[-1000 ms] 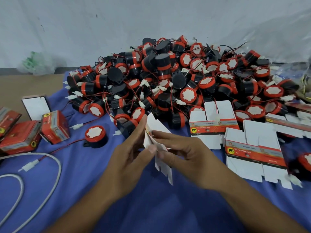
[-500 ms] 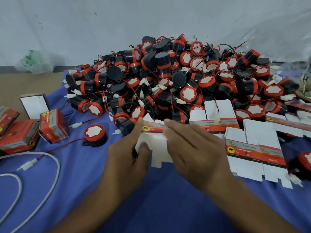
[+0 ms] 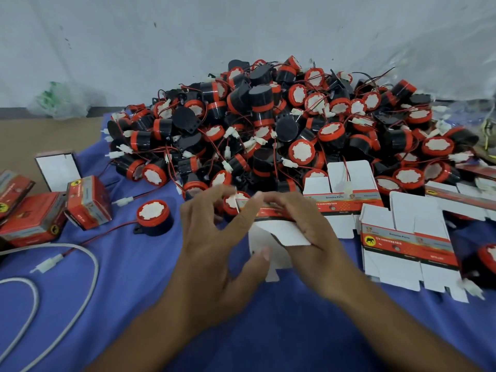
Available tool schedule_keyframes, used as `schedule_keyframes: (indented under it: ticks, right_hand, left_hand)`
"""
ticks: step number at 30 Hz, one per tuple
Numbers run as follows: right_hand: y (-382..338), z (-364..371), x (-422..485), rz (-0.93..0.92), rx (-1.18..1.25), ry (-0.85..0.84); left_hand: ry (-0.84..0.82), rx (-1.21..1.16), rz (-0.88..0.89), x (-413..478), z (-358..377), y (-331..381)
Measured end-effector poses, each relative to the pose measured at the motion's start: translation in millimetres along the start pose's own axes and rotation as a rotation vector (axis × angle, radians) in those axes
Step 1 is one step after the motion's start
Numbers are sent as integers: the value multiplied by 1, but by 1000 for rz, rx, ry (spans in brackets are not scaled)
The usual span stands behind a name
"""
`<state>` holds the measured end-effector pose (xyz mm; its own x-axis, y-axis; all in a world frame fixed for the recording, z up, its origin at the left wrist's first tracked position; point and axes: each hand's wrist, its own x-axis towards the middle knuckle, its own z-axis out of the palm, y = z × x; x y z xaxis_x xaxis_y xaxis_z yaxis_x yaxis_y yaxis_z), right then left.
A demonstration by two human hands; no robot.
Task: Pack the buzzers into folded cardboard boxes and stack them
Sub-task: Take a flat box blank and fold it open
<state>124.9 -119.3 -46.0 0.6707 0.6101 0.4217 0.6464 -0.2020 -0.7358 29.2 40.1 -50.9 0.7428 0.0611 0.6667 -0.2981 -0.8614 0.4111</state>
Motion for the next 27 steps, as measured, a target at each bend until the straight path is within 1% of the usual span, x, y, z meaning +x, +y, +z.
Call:
schedule_keyframes:
  ticks: [2, 4, 5, 6, 8, 10, 13, 16, 17, 18, 20, 22, 24, 27]
  right_hand:
    - [0, -3, -2, 21, 76, 2]
    - [1, -6, -2, 136, 174, -25]
    - [0, -7, -2, 183, 199, -41]
    - [-1, -5, -3, 201, 200, -57]
    - [-4, 1, -5, 174, 191, -90]
    - [-4, 2, -3, 159, 256, -127]
    - [0, -4, 0, 136, 508, -241]
    - [3, -7, -1, 159, 837, -466]
    - [4, -8, 0, 164, 894, -533]
    - [4, -11, 2, 173, 877, -557]
    - [7, -15, 4, 152, 654, -507]
    - [9, -16, 2, 127, 471, -469]
    - [4, -13, 1, 129, 456, -401]
    - [4, -10, -1, 159, 536, -331]
  left_hand:
    - [-146, -176, -45, 2, -4, -3]
    - [-297, -376, -75, 4, -4, -8]
    - [-329, -428, -89, 5, -3, -10]
    - [-329, -445, -96, 4, -3, -12]
    - [-289, -431, -123, 5, -2, -13]
    - [-250, -421, -161, 6, -1, -11]
    - [-210, -455, -192, 5, -2, -9]
    - [-154, -529, -259, 6, -6, -12]
    - [-120, -574, -299, 6, -6, -15]
    - [-86, -630, -344, 7, -7, -17]
    - [-50, -719, -411, 10, -10, -18]
    - [-52, -732, -435, 10, -8, -18]
    - [-71, -734, -443, 11, -7, -16]
    - [-129, -780, -399, 11, -9, -14]
